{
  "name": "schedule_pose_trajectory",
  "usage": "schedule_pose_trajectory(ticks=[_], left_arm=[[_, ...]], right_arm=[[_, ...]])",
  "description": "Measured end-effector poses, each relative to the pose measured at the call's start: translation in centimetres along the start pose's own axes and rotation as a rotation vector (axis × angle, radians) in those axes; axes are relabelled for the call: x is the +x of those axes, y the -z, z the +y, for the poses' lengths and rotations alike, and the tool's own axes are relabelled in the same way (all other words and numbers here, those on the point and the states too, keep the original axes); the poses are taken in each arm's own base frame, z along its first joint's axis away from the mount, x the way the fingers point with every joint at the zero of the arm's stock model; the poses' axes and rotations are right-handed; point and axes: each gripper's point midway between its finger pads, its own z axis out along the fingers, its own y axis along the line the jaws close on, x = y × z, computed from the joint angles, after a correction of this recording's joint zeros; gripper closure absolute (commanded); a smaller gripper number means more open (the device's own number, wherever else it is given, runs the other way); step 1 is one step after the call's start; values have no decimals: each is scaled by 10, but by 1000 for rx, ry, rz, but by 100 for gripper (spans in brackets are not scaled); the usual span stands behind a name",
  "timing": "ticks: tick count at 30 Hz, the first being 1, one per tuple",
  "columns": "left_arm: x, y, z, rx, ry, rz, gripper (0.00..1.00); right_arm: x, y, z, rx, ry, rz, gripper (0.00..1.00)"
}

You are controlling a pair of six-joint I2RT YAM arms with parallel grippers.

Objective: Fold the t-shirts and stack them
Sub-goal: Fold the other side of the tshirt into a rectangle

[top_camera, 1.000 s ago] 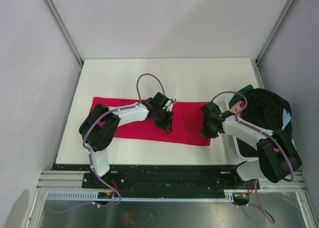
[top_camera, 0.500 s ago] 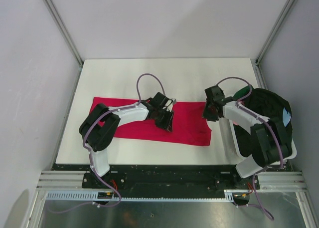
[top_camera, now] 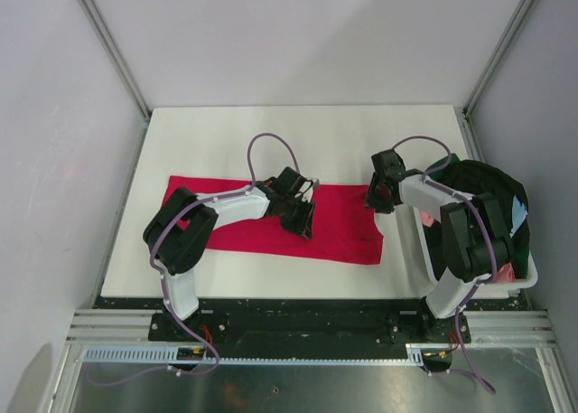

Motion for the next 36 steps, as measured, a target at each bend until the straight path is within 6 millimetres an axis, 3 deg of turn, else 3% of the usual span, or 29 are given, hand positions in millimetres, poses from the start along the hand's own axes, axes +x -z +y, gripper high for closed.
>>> schedule_pose_trajectory(ticks=[3,11,17,20,26,29,33,36], left_arm=[[0,0,0,0,0,0,65],[0,0,0,0,0,0,65],[0,0,0,0,0,0,65],[0,0,0,0,0,0,65],[0,0,0,0,0,0,63],[-1,3,-1,-1,-1,3,61],[-8,13,-8,4,-5,-12,59],[-21,31,-18,20,-21,-64,59]], right_arm=[[2,-5,-1,4,1,10,68],[-5,-5,1,3,12,-1,95],[-28,3,9,4,16,-55,100],[-31,4,9,13,16,-62,93],[-24,2,1,46,24,-31,59],[-22,9,-3,57,28,-23,52],[-24,41,1,34,32,-47,48],[-16,78,20,-42,45,-94,47]])
